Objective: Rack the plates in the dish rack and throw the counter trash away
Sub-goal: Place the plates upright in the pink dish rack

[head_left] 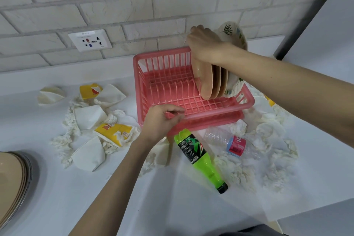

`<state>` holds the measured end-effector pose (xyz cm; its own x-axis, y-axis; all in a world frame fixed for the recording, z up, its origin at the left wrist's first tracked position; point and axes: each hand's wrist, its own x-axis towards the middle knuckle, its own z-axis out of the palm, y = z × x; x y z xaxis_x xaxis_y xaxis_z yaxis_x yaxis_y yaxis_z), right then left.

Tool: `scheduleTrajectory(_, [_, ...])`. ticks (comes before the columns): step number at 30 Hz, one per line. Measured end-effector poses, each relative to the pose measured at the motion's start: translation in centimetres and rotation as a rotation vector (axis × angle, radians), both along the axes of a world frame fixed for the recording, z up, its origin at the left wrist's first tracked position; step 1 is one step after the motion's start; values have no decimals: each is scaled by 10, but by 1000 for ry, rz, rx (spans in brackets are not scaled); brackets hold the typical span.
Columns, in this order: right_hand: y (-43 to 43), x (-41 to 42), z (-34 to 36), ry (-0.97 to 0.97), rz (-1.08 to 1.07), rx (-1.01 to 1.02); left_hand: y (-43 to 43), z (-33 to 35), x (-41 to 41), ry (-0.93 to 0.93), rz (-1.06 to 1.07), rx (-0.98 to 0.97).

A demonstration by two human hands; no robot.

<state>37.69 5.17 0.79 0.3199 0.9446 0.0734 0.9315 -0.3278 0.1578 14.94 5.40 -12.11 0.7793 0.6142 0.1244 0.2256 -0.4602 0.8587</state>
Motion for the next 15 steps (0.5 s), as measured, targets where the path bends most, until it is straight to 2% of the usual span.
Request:
scheduleTrajectory(5, [-18,-26,-8,-58,120,31,-1,10,-14,-62,42,-13])
scheduleTrajectory(10, [-37,-58,-42,138,291,91,4,14,-43,-115,128,-9])
scheduleTrajectory(15, [-53,-112,-61,305,426,67,12,17,-82,-128,237,17])
